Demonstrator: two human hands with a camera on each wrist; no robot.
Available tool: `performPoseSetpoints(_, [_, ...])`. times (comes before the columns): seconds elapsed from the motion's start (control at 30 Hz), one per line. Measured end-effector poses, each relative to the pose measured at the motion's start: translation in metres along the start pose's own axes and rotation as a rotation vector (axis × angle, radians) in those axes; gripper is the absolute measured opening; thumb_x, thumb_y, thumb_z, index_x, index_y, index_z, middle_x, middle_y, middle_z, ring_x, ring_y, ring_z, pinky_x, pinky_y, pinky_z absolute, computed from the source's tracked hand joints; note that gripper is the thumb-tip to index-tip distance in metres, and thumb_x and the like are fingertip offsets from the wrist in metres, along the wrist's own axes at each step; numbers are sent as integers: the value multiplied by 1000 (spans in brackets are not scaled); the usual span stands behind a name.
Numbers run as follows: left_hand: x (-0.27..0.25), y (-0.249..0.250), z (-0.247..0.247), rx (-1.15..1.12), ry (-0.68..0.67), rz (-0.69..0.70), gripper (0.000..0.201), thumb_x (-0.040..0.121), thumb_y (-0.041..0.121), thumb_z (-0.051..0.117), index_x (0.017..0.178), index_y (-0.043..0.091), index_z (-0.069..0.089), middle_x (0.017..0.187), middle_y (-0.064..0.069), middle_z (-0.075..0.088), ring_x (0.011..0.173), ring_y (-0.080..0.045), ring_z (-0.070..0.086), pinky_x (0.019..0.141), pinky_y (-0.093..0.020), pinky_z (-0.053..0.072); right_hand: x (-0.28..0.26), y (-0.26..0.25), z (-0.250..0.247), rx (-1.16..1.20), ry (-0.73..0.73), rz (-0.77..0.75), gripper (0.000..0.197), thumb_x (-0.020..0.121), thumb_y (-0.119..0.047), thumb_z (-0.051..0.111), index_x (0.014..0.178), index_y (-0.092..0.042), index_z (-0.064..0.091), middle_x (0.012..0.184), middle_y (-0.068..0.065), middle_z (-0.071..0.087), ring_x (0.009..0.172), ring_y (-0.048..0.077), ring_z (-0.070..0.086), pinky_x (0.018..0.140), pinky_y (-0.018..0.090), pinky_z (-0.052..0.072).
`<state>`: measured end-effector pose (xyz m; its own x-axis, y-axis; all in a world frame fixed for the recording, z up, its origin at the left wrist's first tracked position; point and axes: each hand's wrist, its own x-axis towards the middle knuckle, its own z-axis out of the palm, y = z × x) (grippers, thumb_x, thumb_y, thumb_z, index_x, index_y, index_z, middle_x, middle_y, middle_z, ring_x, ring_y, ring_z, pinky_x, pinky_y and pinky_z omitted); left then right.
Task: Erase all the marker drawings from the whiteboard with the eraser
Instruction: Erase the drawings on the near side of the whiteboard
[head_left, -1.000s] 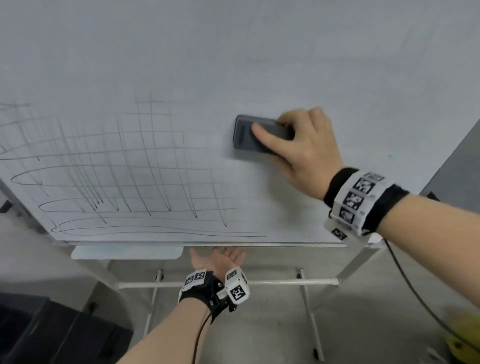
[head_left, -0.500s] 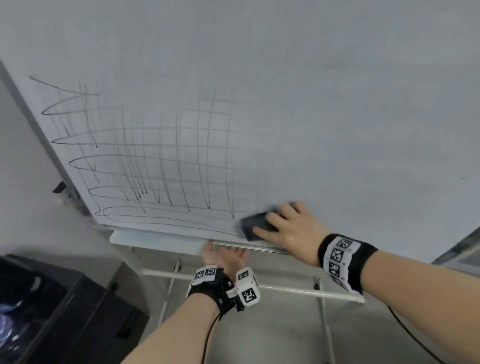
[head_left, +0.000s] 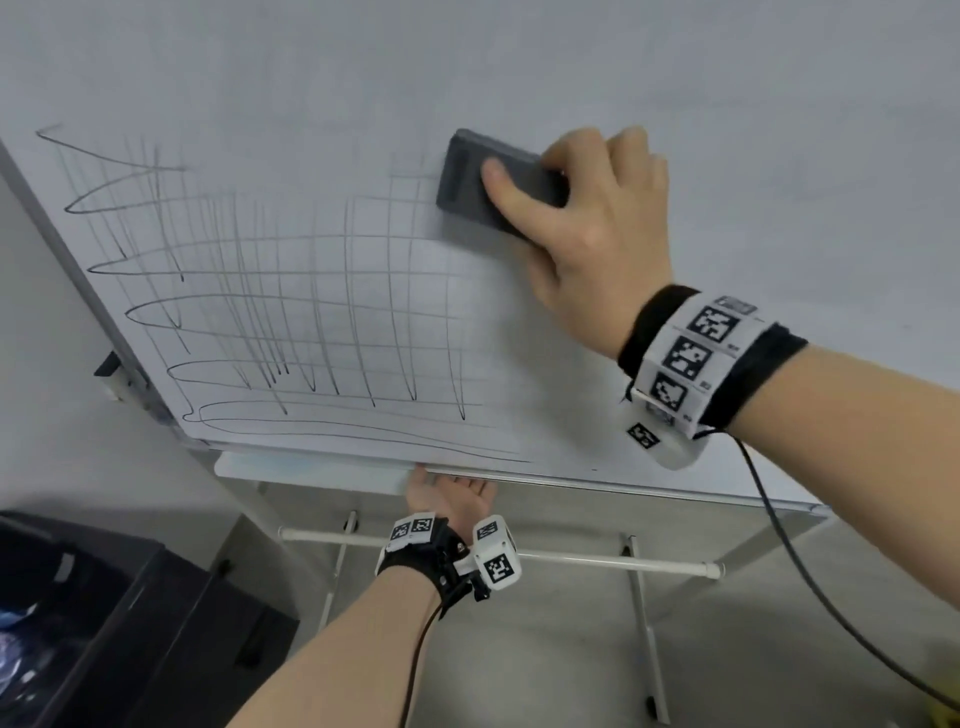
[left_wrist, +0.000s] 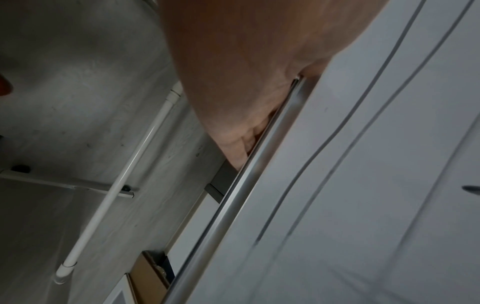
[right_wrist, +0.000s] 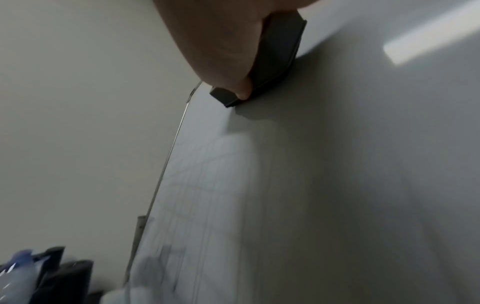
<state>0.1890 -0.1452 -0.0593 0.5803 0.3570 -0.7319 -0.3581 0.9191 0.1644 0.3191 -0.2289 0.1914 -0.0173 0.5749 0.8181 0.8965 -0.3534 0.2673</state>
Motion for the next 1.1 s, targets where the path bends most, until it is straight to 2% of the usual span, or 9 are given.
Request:
performPoseSetpoints(0.13, [2, 3, 1, 38, 22, 32, 69, 98, 50, 31, 155, 15, 13, 160, -13, 20, 148, -32, 18, 120, -48, 13, -108, -43, 40, 30, -282, -283, 50, 78, -8, 53, 123, -27, 64, 107, 8, 46, 87, 28, 40, 70, 40, 30])
performPoseSetpoints(0.23, [8, -3, -1, 57, -30, 67, 63, 97, 49, 31, 145, 9, 40, 136, -19, 51, 127, -36, 47, 111, -52, 32, -202, -45, 46, -4, -592, -431, 43, 76, -13, 56, 115, -28, 65, 103, 4, 53, 88, 30, 50, 73, 41, 41])
performPoseSetpoints(0.33, [8, -6, -5, 21, -76, 64, 63, 97, 51, 34, 138, 5, 46, 134, -22, 54, 123, -38, 52, 110, -55, 33, -217, -31, 41, 5, -670, -482, 47, 75, -12, 49, 115, -27, 67, 99, 5, 55, 86, 31, 51, 74, 41, 41])
performPoseSetpoints(0.53, [7, 4, -2, 6, -71, 38, 63, 96, 53, 33, 136, 6, 47, 138, -20, 52, 128, -37, 47, 111, -54, 33, -121, 10, 25, -25, -281, -294, 60, 74, -4, 59, 129, -29, 61, 102, 13, 64, 82, 27, 39, 68, 40, 27])
performPoseSetpoints(0.7, [9, 1, 1, 20, -58, 14, 65, 97, 52, 32, 144, 8, 40, 147, -17, 43, 135, -34, 40, 113, -49, 30, 8, 20, -2, -71, 27, -16, 40, 94, -24, 54, 134, -27, 59, 104, 19, 61, 88, 39, 53, 71, 40, 32])
performPoseSetpoints(0.8, [9, 0, -4, 26, -41, 15, 68, 97, 53, 32, 149, 9, 32, 153, -16, 35, 141, -35, 32, 117, -50, 23, 20, -3, 4, -95, 91, 1, 40, 93, -22, 57, 132, -24, 62, 100, 19, 62, 84, 39, 55, 70, 39, 33])
performPoseSetpoints(0.9, [13, 4, -4, 31, -32, 16, 69, 97, 54, 33, 150, 10, 30, 153, -17, 34, 141, -35, 32, 117, -51, 22, -41, -39, 35, 1, -71, -57, 50, 82, -8, 60, 128, -27, 65, 95, 17, 61, 84, 30, 45, 69, 39, 28])
performPoseSetpoints(1.03, [15, 3, -2, 30, -58, 49, 64, 98, 52, 31, 141, 6, 43, 142, -20, 48, 130, -35, 45, 109, -50, 34, -166, -55, 57, 73, -497, -279, 54, 82, -7, 38, 124, -26, 65, 104, 15, 62, 87, 29, 40, 71, 42, 33])
performPoseSetpoints(1.1, [13, 1, -3, 19, -72, 58, 63, 98, 52, 30, 138, 5, 46, 136, -20, 52, 126, -35, 49, 105, -50, 38, -194, -45, 52, 52, -597, -346, 57, 80, -6, 36, 123, -26, 66, 103, 13, 63, 87, 30, 42, 72, 43, 34])
